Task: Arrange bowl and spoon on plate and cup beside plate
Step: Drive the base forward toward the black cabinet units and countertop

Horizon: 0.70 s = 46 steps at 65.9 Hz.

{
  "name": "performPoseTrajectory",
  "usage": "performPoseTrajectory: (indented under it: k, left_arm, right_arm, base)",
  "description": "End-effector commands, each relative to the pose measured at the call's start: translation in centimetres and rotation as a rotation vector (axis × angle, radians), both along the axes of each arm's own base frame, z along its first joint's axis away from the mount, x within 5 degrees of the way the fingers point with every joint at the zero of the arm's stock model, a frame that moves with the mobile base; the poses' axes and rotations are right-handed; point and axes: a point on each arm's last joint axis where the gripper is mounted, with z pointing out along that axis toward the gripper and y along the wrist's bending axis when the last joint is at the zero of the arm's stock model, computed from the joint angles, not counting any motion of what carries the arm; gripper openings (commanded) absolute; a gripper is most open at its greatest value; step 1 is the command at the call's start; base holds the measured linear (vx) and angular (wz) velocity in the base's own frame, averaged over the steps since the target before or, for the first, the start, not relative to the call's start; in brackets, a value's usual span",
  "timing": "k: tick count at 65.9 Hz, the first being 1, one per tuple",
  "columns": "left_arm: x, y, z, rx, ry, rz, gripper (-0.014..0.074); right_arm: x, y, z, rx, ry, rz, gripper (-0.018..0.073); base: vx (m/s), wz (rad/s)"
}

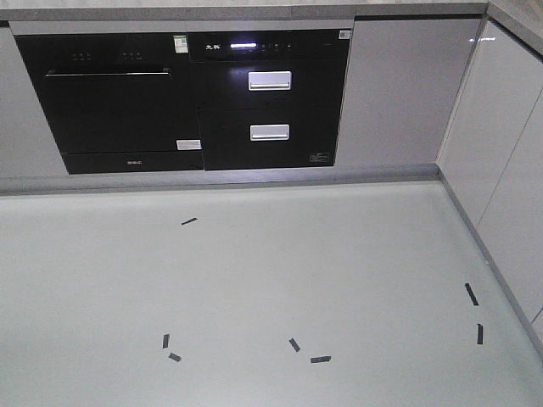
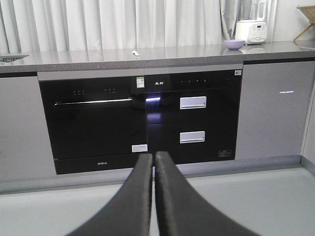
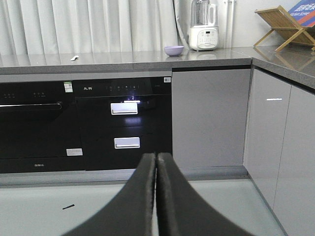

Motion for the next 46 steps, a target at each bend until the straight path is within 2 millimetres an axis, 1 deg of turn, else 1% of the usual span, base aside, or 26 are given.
performPoseTrajectory:
  k: [1,46]
  left_arm:
    - [0.23,-0.02,-0.41,-0.007,-0.030,-0.002,-0.0006]
    - [0.23,-0.02,-0.41,-0.007,-0.030,-0.002,-0.0006]
  right_arm:
    - [-0.06,0.08,0.23,-0.009,-0.073,0.008,-0.0005]
    - [-0.06,0.08,0.23,-0.009,-0.073,0.008,-0.0005]
  base:
    - [0.00,0.00]
    - [0.00,0.00]
